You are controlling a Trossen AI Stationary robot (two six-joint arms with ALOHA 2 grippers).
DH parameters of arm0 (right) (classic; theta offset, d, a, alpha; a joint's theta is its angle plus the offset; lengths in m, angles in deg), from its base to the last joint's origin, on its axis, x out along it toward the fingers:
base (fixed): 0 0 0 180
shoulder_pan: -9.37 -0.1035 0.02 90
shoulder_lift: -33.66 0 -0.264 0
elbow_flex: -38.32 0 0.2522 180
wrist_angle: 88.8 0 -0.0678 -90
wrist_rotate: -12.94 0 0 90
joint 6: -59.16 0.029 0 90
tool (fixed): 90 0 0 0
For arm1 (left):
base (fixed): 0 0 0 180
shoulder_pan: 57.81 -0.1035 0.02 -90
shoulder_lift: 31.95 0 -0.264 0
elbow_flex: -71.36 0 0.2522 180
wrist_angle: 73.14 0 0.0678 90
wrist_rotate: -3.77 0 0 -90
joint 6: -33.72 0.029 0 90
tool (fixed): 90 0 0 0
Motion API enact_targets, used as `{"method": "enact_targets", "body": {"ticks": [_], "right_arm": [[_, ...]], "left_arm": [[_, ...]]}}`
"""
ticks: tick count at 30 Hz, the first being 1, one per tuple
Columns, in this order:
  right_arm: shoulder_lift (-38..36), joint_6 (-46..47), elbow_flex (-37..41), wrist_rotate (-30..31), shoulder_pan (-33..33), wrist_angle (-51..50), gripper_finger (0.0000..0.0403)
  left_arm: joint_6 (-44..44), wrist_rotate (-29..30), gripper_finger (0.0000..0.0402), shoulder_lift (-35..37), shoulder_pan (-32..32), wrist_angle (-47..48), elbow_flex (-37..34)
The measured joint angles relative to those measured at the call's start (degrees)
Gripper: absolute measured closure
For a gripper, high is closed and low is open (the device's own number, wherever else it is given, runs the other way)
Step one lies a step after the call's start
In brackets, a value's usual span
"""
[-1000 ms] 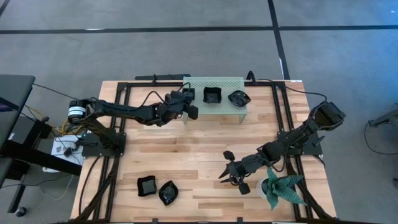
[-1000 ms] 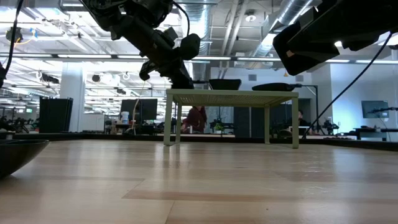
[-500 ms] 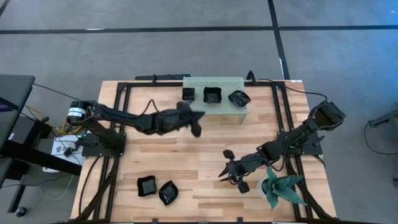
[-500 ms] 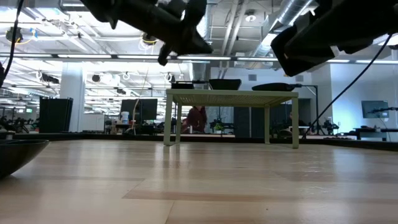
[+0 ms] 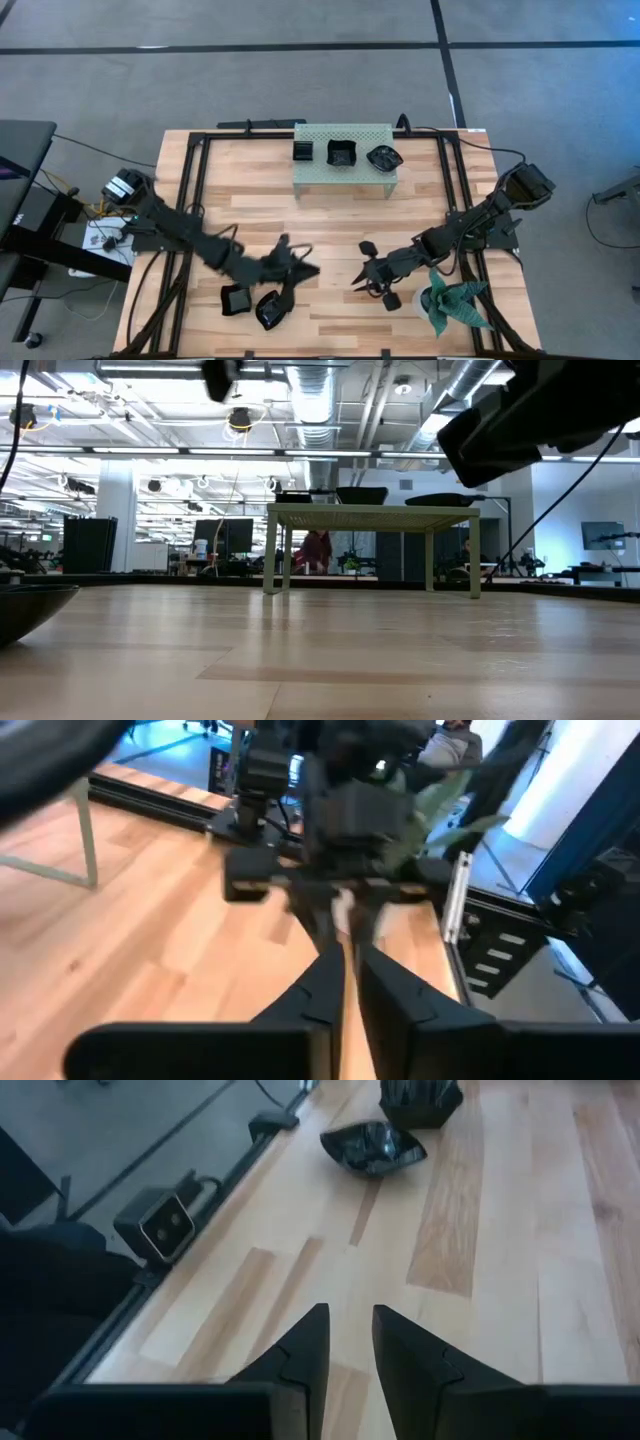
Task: Pick & Place Mini shaped plates
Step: Stack the leaf shaped plate on top of the other leaf shaped plate on the shelf
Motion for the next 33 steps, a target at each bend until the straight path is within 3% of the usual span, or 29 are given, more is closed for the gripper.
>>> {"method": "enact_targets", "body": {"ticks": [4,9,16,20,25,30,33], "right_arm": [[0.00,0.87,0.00,0.00,0.00,3.09,0.0327],[0.00,0.92,-0.02,0.00,-0.13,6.06,0.0327],[0.00,-2.85,-0.02,0.00,-3.32,12.01,0.0327],[-0.02,-7.55,-0.04,0.00,-5.71,16.77,0.0325],[-0.02,-7.55,-0.04,-0.07,-7.72,16.80,0.0300],[-0.02,-7.54,-0.04,0.47,-7.24,17.28,0.0253],[-0.02,-7.70,-0.04,0.93,-6.14,17.13,0.0226]], "left_arm": [[-6.56,8.35,0.0342,-0.43,7.48,2.60,0.02],[-18.08,13.69,0.0319,-0.46,13.06,9.32,0.02],[-38.92,10.86,0.0319,-0.44,13.95,27.69,0.04],[-40.46,10.13,0.0319,-0.46,13.81,31.96,0.02],[-46.74,0.96,0.0319,-0.34,12.77,33.45,0.02],[-51.96,-13.59,0.0319,-1.33,9.61,41.78,0.02],[-52.01,-17.51,0.0319,-1.44,8.28,47.05,0.02]]}}
